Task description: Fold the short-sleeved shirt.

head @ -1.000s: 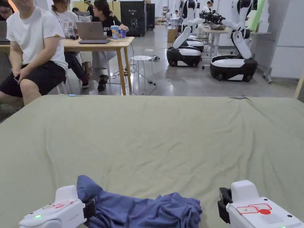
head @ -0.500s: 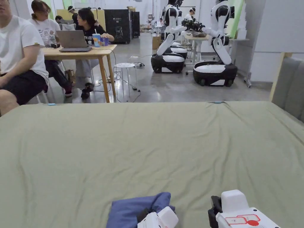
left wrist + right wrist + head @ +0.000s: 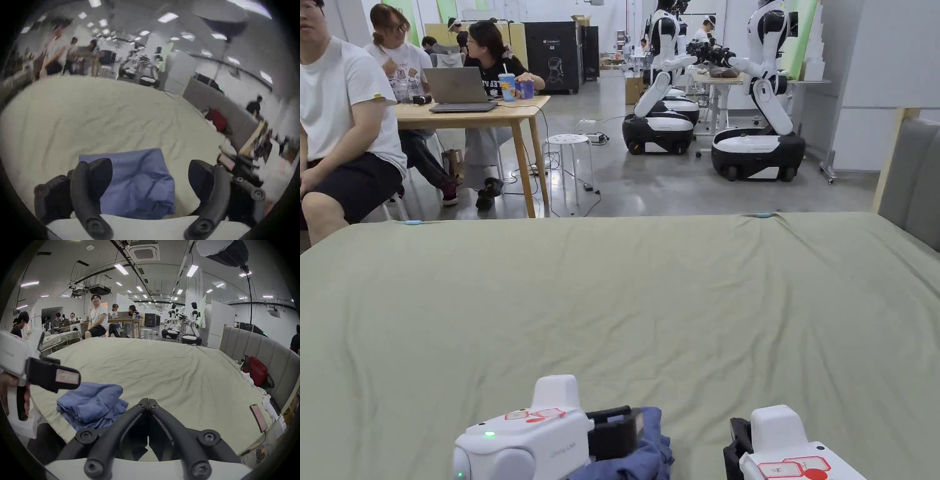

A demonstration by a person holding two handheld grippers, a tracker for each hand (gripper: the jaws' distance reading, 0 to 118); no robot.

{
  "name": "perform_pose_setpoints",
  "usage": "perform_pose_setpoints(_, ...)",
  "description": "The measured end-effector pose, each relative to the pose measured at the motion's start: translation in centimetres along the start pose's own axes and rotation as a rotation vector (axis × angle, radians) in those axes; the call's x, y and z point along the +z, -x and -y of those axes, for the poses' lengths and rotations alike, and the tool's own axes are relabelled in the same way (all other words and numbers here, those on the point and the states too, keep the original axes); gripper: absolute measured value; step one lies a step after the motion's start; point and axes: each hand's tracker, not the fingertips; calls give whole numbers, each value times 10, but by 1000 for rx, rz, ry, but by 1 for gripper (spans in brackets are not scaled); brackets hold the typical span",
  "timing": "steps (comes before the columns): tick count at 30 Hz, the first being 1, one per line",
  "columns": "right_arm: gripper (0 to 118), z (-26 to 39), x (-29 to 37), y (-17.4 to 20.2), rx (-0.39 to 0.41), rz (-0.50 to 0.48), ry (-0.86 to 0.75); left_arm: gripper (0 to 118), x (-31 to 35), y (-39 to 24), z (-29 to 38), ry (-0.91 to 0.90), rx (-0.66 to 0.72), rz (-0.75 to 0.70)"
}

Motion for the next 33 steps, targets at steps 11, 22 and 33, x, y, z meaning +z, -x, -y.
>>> perform_pose_setpoints(11, 0, 1, -1, -1, -1, 9, 22, 0, -50, -13, 52, 135, 156, 106)
perform_pose_setpoints(22, 0, -5, -14, 21, -20, -59, 67, 0, -27, -16, 44, 49, 97, 59)
perform_pose_setpoints(33, 0, 14, -101, 58, -278, -351, 216, 76, 41, 89, 28, -116, 314, -23)
